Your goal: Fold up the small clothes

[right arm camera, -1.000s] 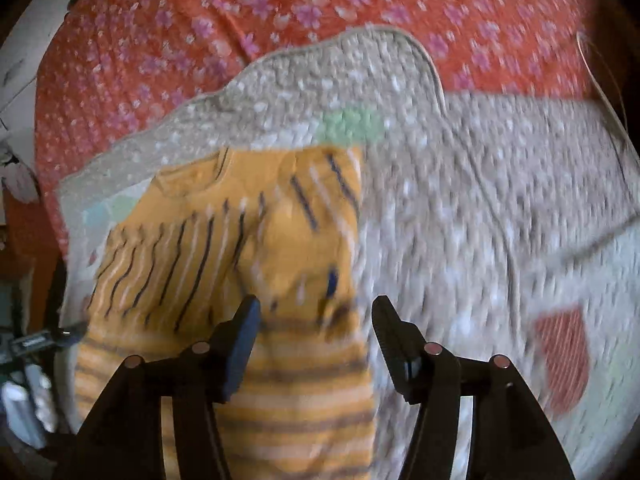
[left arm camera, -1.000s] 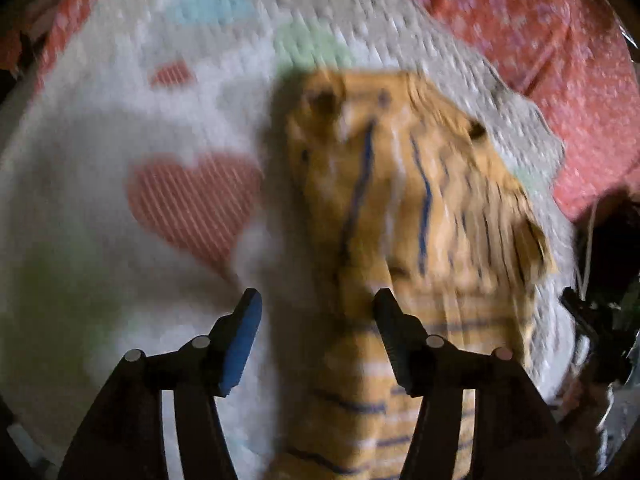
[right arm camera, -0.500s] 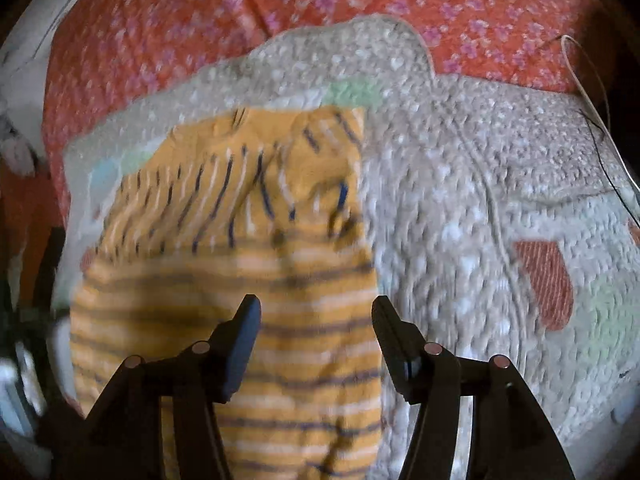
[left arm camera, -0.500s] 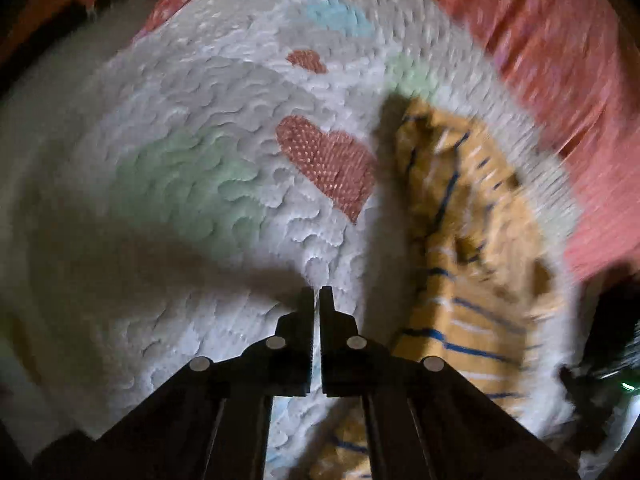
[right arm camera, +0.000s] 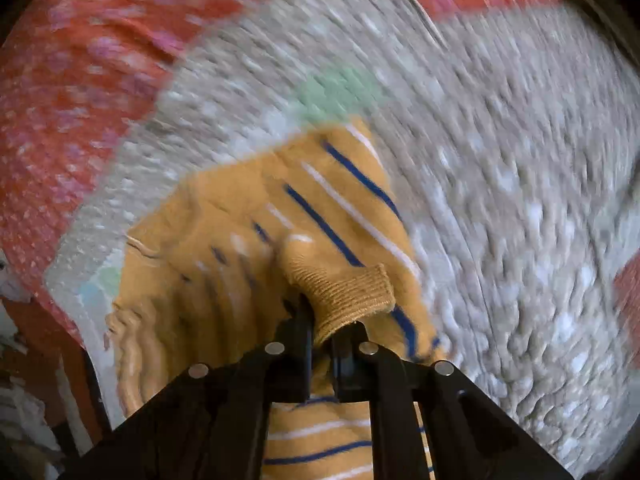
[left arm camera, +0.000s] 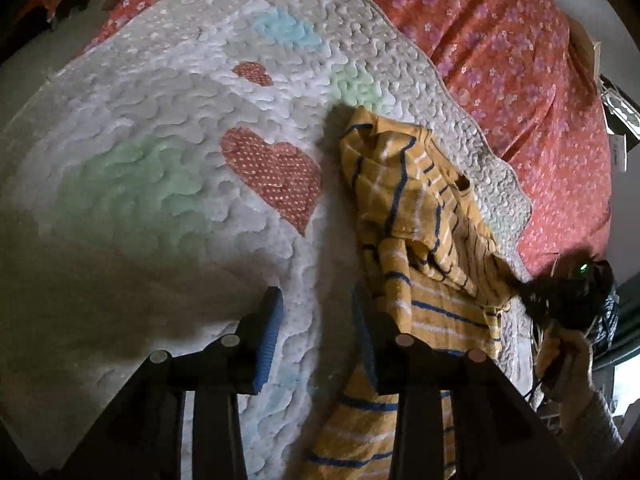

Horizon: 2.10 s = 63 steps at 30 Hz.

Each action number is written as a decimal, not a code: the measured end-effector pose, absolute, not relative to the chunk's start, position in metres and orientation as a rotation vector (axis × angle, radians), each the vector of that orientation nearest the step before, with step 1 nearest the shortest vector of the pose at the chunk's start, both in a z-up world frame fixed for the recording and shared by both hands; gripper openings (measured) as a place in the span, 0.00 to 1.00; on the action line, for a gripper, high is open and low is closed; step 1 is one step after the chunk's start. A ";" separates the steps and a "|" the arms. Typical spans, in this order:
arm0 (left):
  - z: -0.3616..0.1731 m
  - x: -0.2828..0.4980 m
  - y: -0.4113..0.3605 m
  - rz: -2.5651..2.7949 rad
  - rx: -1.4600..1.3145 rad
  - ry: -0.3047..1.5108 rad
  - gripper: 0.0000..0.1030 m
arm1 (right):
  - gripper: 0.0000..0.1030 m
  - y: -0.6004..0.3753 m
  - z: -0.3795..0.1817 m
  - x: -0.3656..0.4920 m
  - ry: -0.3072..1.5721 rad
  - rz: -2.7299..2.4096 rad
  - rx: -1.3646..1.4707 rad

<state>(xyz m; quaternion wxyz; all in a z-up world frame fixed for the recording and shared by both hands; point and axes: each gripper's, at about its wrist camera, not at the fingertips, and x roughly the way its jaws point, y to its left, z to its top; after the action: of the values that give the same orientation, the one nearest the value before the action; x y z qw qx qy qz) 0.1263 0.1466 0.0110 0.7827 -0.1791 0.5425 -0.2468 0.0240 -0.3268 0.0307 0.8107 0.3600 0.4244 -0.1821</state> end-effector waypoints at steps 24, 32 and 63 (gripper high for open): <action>0.000 0.132 0.165 -0.533 -0.527 1.206 0.37 | 0.34 -0.148 0.071 0.093 0.977 -0.074 0.459; -0.003 0.140 0.179 -0.528 -0.609 1.219 0.38 | 0.58 -0.005 0.021 0.192 1.136 0.003 -0.001; 0.006 0.117 0.177 -0.548 -0.552 1.176 0.48 | 0.50 -0.062 0.074 -0.103 0.999 -0.169 0.317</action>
<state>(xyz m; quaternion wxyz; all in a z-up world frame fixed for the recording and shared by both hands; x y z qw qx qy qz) 0.1172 0.1769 0.0061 0.7616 -0.2535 0.5405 -0.2520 -0.1027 -0.0621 0.0739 0.8623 0.1514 0.4765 -0.0807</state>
